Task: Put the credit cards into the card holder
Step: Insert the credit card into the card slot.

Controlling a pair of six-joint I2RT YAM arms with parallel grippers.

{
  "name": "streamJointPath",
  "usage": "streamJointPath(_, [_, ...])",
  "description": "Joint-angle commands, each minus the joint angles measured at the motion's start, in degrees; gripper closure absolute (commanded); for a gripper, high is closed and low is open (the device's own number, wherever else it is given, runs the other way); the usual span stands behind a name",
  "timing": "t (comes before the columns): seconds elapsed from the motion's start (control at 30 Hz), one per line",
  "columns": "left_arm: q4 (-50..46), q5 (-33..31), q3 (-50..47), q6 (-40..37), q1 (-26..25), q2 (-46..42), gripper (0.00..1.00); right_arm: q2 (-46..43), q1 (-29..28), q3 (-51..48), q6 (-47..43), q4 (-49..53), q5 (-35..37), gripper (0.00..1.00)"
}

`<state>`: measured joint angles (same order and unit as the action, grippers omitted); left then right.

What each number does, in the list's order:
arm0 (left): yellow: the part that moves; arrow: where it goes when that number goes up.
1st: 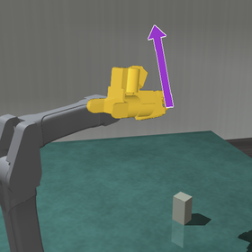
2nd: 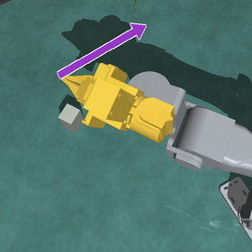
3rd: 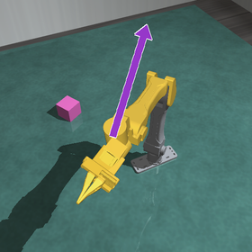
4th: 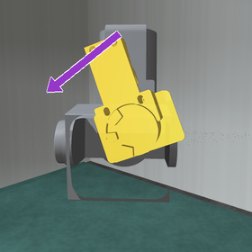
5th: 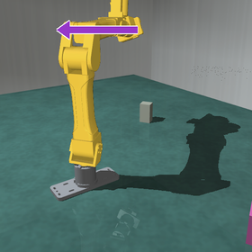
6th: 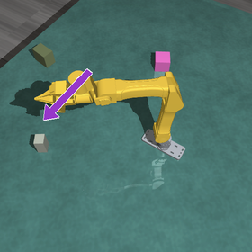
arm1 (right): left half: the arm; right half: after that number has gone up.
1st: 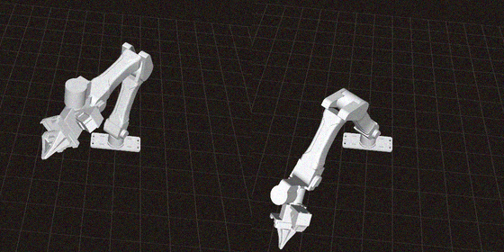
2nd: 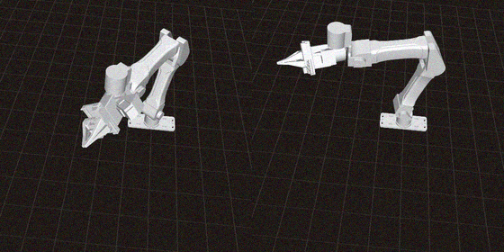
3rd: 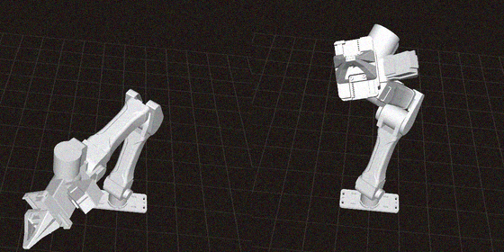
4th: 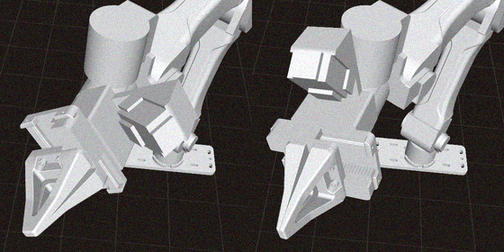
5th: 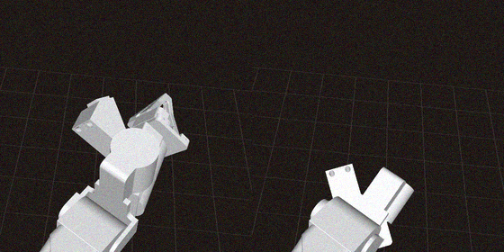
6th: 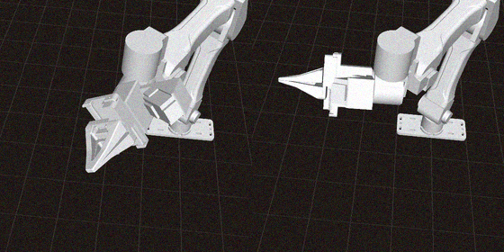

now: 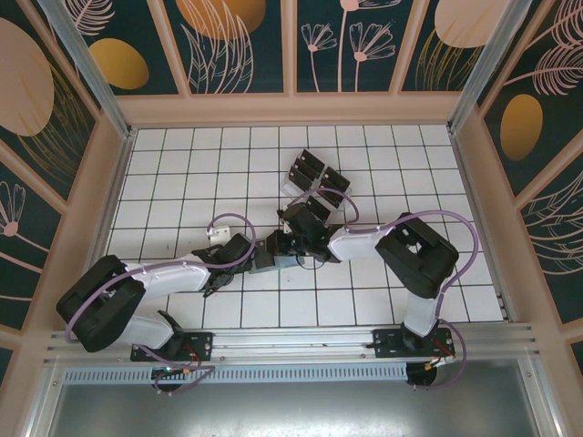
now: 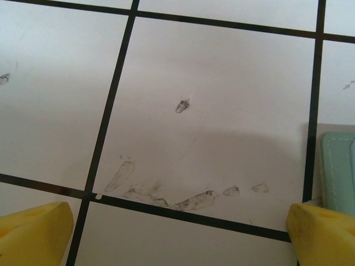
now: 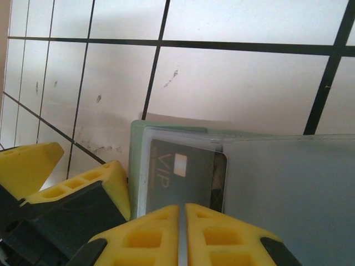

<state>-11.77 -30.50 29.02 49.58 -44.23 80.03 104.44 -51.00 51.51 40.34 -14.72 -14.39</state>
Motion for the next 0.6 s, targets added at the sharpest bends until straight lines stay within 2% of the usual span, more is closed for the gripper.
streamJointPath(0.0, [0.26, -0.24, -0.75, 1.12, 0.40, 0.58, 0.02, 1.27, -0.25, 1.50, -1.38, 1.84, 2.04, 0.89])
streamJointPath(0.1, [0.52, -0.03, -0.97, 1.16, 0.39, 0.67, 0.02, 1.12, -0.24, 1.22, -1.31, 2.21, 2.66, 0.88])
streamJointPath(0.3, [1.11, 0.23, -1.18, 1.13, 0.35, 1.22, 0.02, 1.35, -0.31, 1.25, -1.45, 2.86, 3.14, 0.78])
streamJointPath(0.57, [1.66, 0.48, -1.33, 0.90, 0.37, 1.62, 0.01, 2.91, -0.81, 2.45, -1.45, 2.50, 1.94, 0.79])
